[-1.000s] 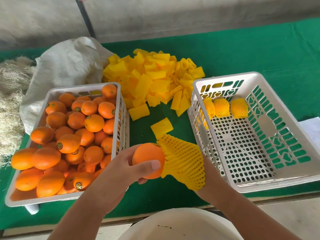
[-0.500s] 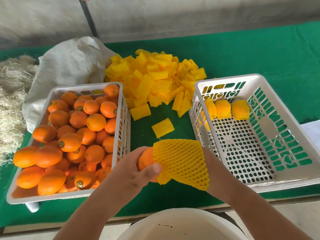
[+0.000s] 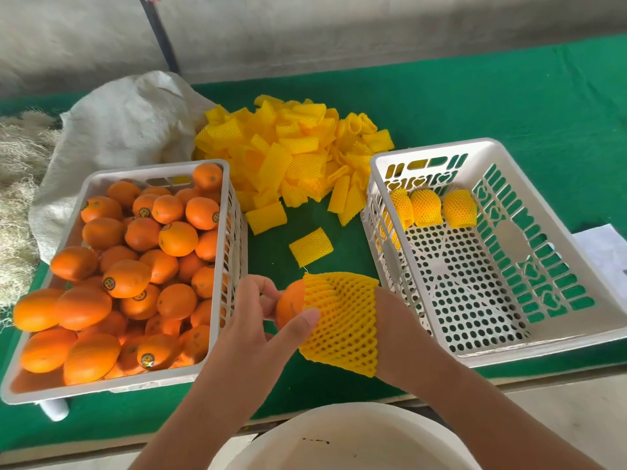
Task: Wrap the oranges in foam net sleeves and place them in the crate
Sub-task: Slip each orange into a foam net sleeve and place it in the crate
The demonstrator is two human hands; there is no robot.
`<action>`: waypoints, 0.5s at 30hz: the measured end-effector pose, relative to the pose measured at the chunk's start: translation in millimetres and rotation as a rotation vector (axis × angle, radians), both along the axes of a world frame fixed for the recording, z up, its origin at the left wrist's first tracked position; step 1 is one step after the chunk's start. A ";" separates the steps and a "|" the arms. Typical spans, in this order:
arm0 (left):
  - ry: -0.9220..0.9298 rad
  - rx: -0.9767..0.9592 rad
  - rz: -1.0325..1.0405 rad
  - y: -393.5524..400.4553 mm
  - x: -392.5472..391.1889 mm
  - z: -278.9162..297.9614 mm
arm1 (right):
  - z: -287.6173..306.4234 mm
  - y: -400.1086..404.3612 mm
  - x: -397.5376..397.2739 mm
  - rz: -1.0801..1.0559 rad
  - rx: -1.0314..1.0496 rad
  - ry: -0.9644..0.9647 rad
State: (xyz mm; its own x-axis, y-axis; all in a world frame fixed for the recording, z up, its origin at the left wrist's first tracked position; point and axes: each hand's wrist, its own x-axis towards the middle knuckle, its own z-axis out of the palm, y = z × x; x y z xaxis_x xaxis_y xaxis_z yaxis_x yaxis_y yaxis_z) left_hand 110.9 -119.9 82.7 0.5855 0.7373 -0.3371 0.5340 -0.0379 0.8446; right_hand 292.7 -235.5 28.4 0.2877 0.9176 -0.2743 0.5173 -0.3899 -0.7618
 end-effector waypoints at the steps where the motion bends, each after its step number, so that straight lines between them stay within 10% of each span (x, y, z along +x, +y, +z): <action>1: 0.009 0.077 -0.026 -1.2 0.7 0.9 | -2.2 -3.2 -2.9 -0.074 0.009 0.032; 6: 0.050 0.479 -0.083 -16.4 7.4 -4.2 | 10.5 7.0 -13.8 -0.148 0.254 0.177; 15: -0.036 0.498 0.009 -19.5 23.2 -9.3 | 10.1 8.2 -10.8 -0.160 0.339 0.099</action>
